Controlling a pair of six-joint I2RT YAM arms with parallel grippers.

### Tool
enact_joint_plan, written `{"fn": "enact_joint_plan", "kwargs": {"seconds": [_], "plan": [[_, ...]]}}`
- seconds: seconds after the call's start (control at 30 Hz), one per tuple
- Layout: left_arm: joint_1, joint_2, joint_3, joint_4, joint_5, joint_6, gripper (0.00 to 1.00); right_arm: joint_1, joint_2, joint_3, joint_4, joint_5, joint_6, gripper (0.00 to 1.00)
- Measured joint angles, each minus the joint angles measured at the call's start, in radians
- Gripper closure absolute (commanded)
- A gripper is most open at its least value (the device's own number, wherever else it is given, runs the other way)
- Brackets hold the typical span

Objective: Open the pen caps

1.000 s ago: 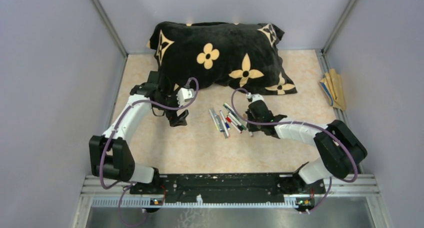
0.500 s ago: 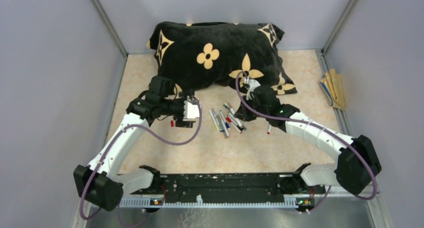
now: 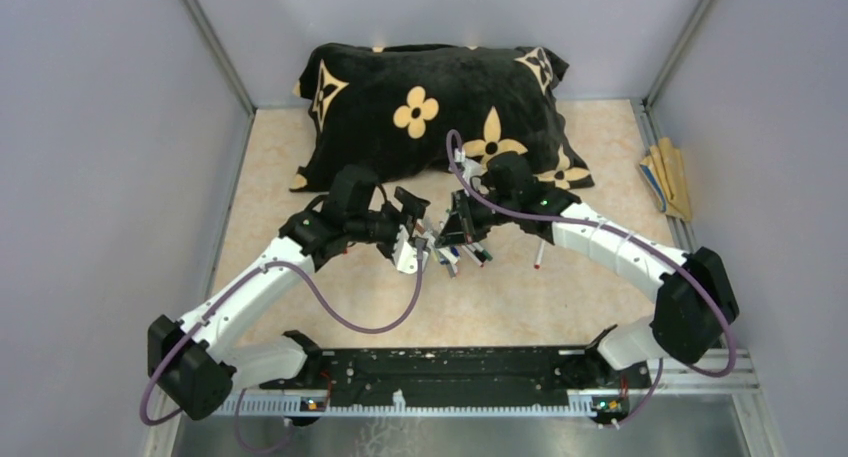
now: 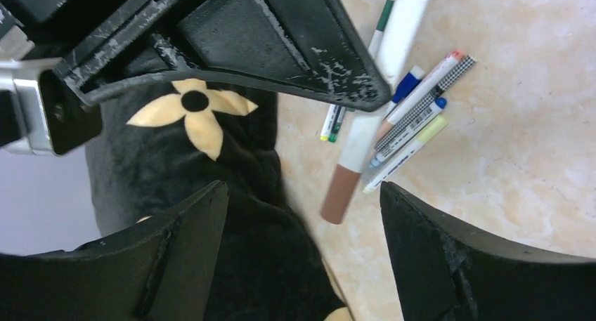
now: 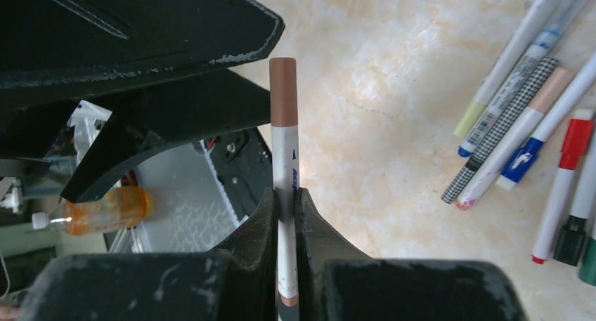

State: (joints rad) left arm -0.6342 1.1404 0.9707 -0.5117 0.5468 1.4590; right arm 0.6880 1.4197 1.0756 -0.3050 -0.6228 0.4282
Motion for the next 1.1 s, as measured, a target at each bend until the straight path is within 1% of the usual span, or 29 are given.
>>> {"fn": "enact_joint_plan", "kwargs": {"seconds": [0.07,0.33,0.37,0.4,0.47,0.5,0.53,0.57,0.6,0.63,0.77,0.9,0.97,1.07,1.1], "plan": [[-0.005,0.0,-0.003,0.004,-0.015,0.029,0.3,0.008,0.011,0.0,-0.008,-0.023,0.0,1.0],[-0.021,0.0,-0.061,-0.009,-0.079,0.151,0.59,0.011,0.016,0.018,-0.024,-0.071,0.001,1.0],[-0.023,0.0,-0.063,-0.011,-0.084,0.16,0.65,0.011,0.016,0.02,-0.024,-0.075,0.001,1.0],[-0.027,0.0,-0.063,-0.012,-0.088,0.167,0.75,0.011,0.016,0.021,-0.024,-0.079,0.001,1.0],[-0.034,0.0,-0.063,-0.011,-0.097,0.181,0.91,0.011,0.016,0.024,-0.026,-0.083,0.001,1.0],[-0.036,0.0,-0.063,-0.011,-0.105,0.187,1.0,0.011,0.016,0.024,-0.026,-0.083,0.001,0.9],[-0.037,0.0,-0.063,-0.013,-0.112,0.194,1.0,0.011,0.016,0.025,-0.026,-0.082,0.0,0.77],[-0.039,0.0,-0.063,-0.011,-0.119,0.197,1.0,0.011,0.016,0.025,-0.025,-0.08,0.0,0.69],[-0.039,0.0,-0.063,-0.011,-0.123,0.195,1.0,0.01,0.016,0.025,-0.025,-0.079,0.0,0.63],[-0.039,0.0,-0.063,-0.009,-0.129,0.192,1.0,0.011,0.016,0.025,-0.024,-0.08,0.001,0.6],[-0.039,0.0,-0.063,0.0,-0.139,0.176,1.0,0.012,0.018,0.022,0.006,-0.084,0.02,0.6],[-0.04,0.0,-0.063,0.009,-0.143,0.168,1.0,0.02,0.035,0.018,0.059,-0.092,0.047,0.65],[-0.04,0.0,-0.063,0.012,-0.148,0.161,1.0,0.028,0.049,0.018,0.076,-0.098,0.061,0.71],[-0.042,0.0,-0.063,0.01,-0.158,0.151,1.0,0.032,0.057,0.018,0.081,-0.092,0.064,0.98],[-0.043,0.0,-0.063,0.01,-0.163,0.148,1.0,0.031,0.058,0.016,0.08,-0.085,0.061,1.0]]}}
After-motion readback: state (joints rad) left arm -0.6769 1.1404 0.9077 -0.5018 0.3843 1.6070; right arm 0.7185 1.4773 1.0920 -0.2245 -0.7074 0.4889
